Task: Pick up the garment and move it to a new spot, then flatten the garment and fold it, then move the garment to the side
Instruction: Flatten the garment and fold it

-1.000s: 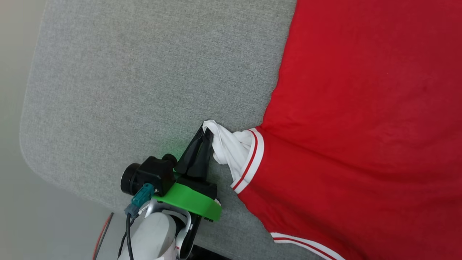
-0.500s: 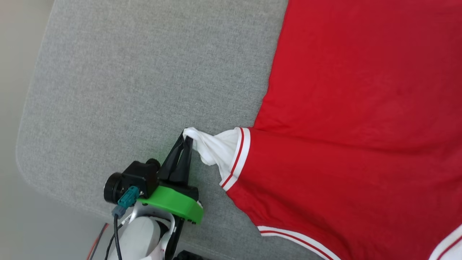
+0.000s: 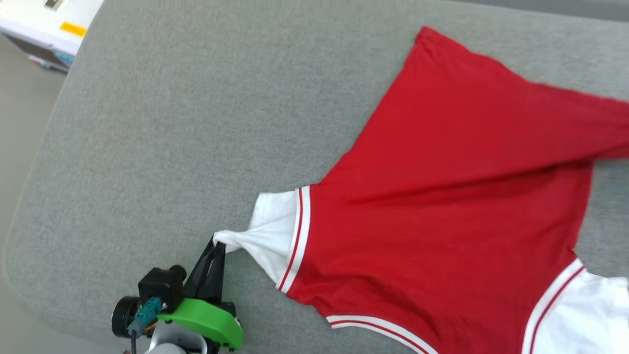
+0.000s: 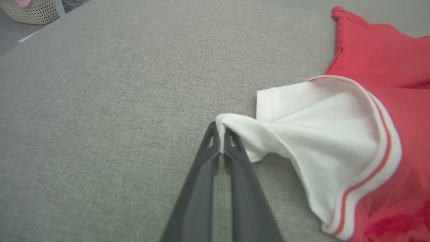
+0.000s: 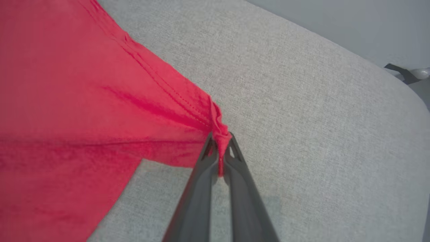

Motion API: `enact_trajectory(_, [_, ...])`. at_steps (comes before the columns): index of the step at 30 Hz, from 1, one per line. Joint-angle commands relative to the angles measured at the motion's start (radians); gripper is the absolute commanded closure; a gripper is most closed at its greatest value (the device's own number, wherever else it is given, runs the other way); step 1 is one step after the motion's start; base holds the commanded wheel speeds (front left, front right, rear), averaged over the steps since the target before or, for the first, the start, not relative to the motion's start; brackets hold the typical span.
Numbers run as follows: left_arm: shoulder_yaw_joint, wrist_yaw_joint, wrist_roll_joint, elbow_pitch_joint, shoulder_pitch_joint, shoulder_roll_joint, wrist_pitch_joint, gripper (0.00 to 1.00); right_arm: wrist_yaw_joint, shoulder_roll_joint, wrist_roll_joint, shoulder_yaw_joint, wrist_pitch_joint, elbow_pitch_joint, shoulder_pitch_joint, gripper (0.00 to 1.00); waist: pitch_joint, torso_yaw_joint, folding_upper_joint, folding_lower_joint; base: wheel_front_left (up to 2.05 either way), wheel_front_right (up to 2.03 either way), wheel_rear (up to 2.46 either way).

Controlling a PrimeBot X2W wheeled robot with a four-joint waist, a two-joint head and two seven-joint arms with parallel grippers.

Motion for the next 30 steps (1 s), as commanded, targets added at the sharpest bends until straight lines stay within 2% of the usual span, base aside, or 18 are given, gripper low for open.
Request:
enact_trajectory(1, [0.009, -0.002, -0.009, 0.004, 0.018, 0.008, 0.001, 1.00, -0.001, -0.009, 0.015, -0.008, -0.018, -0.007, 0.051, 1.00, -0.097, -0.083, 0.0000, 0.0000, 0.00, 0.00, 0.00])
enact_trajectory(9, [0.033, 0.003, -0.013, 0.008, 0.067, 0.017, 0.001, 1.00, -0.001, -0.013, 0.063, -0.080, -0.073, -0.049, 0.351, 1.00, -0.149, -0.130, 0.0000, 0.0000, 0.00, 0.00, 0.00])
enact_trajectory(14, [0.046, 0.007, -0.017, 0.009, 0.087, 0.018, 0.001, 1.00, -0.001, 0.036, 0.087, -0.127, -0.085, -0.056, 0.515, 1.00, -0.172, -0.150, 0.0000, 0.0000, 0.00, 0.00, 0.00])
enact_trajectory(22, [0.048, 0.009, -0.017, 0.012, 0.097, 0.018, 0.001, 1.00, -0.001, 0.126, 0.101, -0.144, -0.055, -0.053, 0.732, 1.00, -0.181, -0.156, 0.0000, 0.0000, 0.00, 0.00, 0.00])
enact_trajectory(29, [0.052, 0.015, -0.020, 0.006, 0.100, 0.019, 0.001, 1.00, -0.001, 0.187, 0.090, -0.189, -0.057, -0.071, 0.786, 1.00, -0.177, -0.167, 0.0000, 0.0000, 0.00, 0.00, 0.00])
enact_trajectory(30, [0.052, 0.016, -0.020, 0.004, 0.100, 0.020, 0.001, 1.00, -0.001, 0.189, 0.081, -0.203, -0.070, -0.078, 0.776, 0.62, -0.177, -0.168, 0.0000, 0.0000, 0.00, 0.00, 0.00])
